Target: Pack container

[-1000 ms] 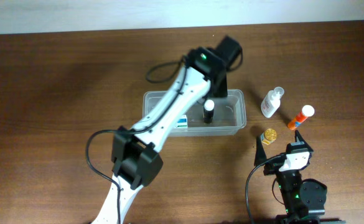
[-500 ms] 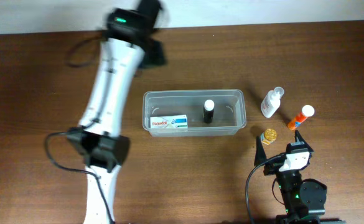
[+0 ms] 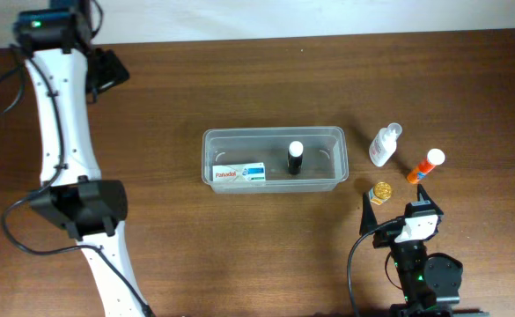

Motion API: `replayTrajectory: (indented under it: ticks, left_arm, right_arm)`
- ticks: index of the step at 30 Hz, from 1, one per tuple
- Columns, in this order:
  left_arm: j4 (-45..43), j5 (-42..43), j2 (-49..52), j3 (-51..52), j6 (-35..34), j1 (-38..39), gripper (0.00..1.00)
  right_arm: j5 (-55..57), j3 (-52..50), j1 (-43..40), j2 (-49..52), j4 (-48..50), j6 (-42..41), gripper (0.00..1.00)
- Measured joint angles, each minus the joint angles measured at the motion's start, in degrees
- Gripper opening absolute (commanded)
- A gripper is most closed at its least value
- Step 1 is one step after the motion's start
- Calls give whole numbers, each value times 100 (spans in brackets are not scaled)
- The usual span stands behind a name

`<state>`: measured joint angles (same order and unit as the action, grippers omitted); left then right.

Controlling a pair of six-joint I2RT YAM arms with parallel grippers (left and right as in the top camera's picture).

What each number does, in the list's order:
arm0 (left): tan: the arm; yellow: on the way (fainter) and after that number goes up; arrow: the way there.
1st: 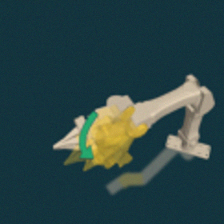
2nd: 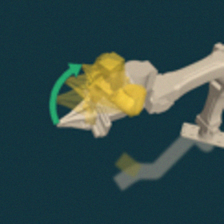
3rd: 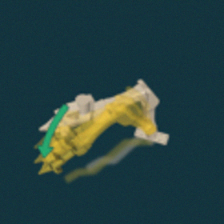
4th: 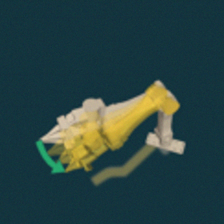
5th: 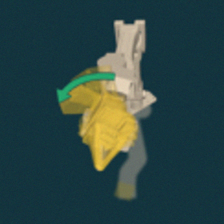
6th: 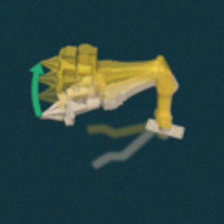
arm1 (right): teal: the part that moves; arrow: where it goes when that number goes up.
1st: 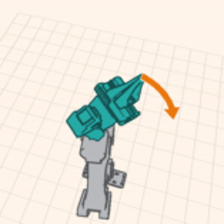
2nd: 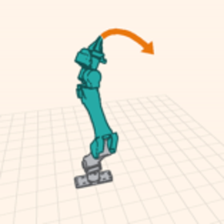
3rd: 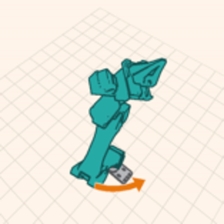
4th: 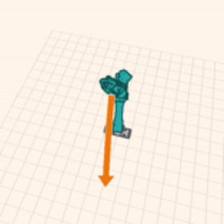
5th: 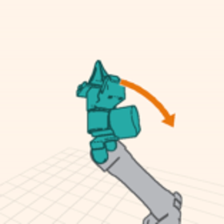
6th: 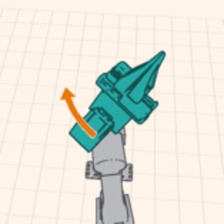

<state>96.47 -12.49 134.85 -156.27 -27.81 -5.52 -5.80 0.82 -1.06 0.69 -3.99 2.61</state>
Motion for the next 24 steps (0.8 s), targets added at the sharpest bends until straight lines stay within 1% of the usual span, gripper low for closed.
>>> replayTrajectory:
  ticks: [3, 5, 10, 14, 18, 21, 24]
  left_arm:
    - [0, 2, 0, 0, 0, -162, 100]
    - [0, 48, 0, 0, 151, -197, 99]
    - [2, 623, 0, 0, 1513, -184, 99]
    - [4, 809, 0, 0, 2015, -168, 99]
    - [4, 1060, 0, 0, 2232, -168, 99]
    - [4, 1397, -24, 7, 2315, -168, 99]
    - [9, 1676, -280, 247, 2363, -168, 99]
  right_arm:
    - [0, 0, 0, 0, 0, -2, 98]
    - [0, 0, 0, 0, 0, -2, 98]
    - [0, 0, 0, 0, 0, -2, 98]
    - [0, 0, 0, 0, 0, -2, 98]
    - [0, 0, 0, 0, 0, -7, 98]
    - [0, 0, 0, 0, 0, 0, 98]
    - [0, 0, 0, 0, 0, -4, 98]
